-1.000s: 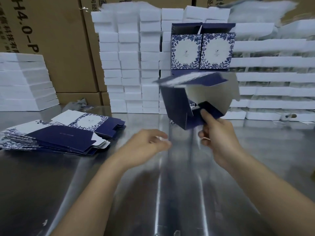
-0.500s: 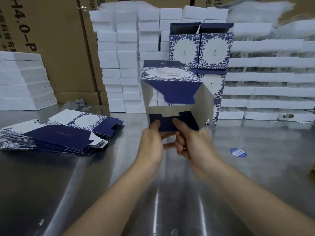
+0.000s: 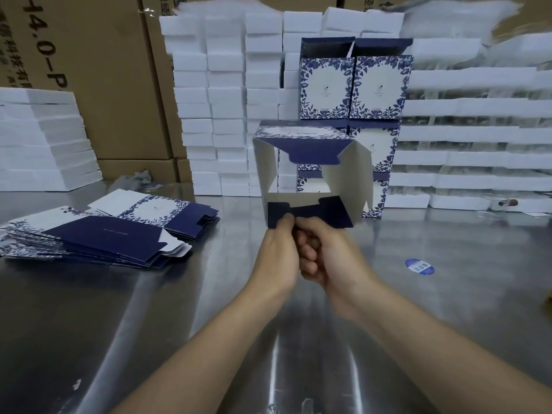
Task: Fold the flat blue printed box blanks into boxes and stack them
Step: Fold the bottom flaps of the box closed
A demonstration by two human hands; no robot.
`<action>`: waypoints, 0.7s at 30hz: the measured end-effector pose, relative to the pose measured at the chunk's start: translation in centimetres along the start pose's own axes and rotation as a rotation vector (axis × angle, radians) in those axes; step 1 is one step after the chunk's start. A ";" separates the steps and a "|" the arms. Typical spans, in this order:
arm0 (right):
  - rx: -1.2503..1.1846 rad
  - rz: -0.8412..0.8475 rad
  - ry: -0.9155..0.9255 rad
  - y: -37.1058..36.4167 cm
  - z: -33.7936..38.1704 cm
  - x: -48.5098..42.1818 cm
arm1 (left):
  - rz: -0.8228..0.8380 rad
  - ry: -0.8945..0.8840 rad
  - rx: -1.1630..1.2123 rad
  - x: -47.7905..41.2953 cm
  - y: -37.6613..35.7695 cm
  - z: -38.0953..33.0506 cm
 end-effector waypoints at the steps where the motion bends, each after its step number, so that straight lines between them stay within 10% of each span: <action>1: -0.035 -0.014 -0.023 0.1 -0.1 -0.1 | 0.007 0.005 0.017 0.0 0.0 0.0; 21: -0.041 -0.255 -0.010 1.7 0.2 -0.5 | -0.111 -0.032 -0.091 -0.4 0.8 0.6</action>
Point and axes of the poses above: each hand's wrist, its own x-axis away from the middle knuckle, its own y-axis out of the back of the hand, z = x × y, the point moved 4 cm from there along -x, towards the middle knuckle, and after that the axes turned 5 degrees about -x, right-handed, at the moved point
